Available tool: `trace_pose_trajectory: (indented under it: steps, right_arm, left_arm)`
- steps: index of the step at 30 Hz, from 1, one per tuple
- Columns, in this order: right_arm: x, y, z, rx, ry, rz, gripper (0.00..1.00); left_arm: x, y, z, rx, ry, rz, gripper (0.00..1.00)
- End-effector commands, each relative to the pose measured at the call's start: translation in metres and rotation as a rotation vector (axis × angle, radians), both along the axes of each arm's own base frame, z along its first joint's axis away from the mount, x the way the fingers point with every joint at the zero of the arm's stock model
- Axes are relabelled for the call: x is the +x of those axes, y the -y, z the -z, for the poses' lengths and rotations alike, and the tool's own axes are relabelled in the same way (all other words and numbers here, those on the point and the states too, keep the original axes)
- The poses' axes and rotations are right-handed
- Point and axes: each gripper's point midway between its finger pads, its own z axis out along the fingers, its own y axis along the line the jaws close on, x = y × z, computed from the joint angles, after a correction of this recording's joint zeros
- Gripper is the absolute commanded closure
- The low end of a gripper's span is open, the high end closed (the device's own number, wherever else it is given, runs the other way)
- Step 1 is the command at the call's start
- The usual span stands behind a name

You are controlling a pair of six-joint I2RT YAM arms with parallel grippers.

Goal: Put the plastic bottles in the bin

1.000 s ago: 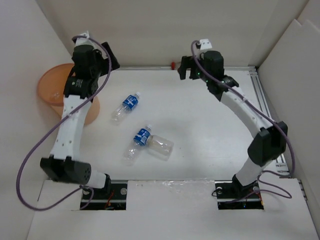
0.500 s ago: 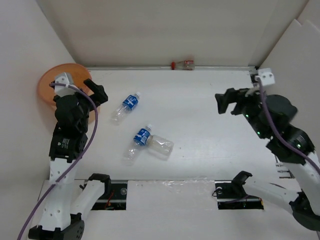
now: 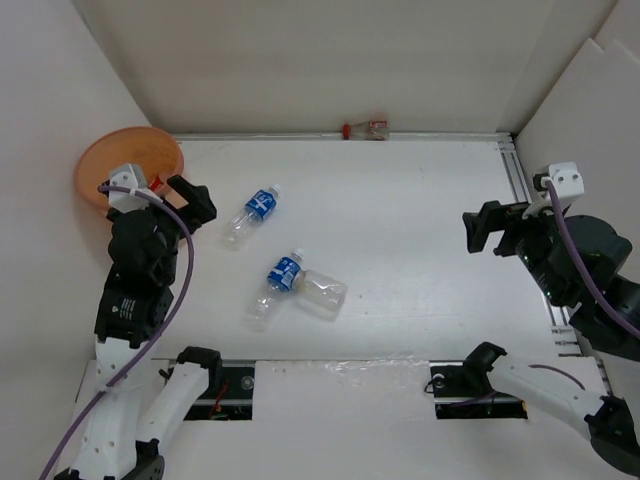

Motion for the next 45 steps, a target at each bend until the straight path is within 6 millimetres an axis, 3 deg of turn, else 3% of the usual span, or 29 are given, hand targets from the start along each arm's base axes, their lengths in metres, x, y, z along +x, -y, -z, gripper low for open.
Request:
trace_pose_trajectory:
  steps: [1,9,16,21,28,33,45]
  right_arm:
    - [-0.002,0.011,-0.003,-0.011,0.012,0.046,0.0]
    - [-0.001,0.018,0.005,-0.032,0.011,0.08,0.0]
    - [0.008,0.013,0.006,-0.051,0.004,0.087,0.0]
    - [0.009,0.01,0.0,-0.037,0.026,0.077,0.0]
    - [0.009,0.01,0.0,-0.046,0.028,0.076,0.0]
    - [0.003,0.021,-0.003,-0.035,0.048,0.107,0.0]
    - [0.002,0.017,0.001,-0.036,0.049,0.087,0.0]
  left_arm:
    - [0.002,-0.002,-0.005,-0.012,0.043,-0.021,0.0]
    - [0.001,-0.011,0.025,0.001,0.015,-0.068,0.0]
    - [0.003,-0.011,0.02,-0.003,0.033,-0.068,0.0]
    - [0.006,-0.01,0.029,0.001,0.015,-0.068,0.0]
    - [0.007,-0.006,0.029,-0.011,0.016,-0.051,0.0]
    - [0.011,-0.001,0.037,-0.018,-0.011,-0.03,0.0]
    - [0.01,0.0,0.035,-0.021,-0.002,-0.019,0.0]
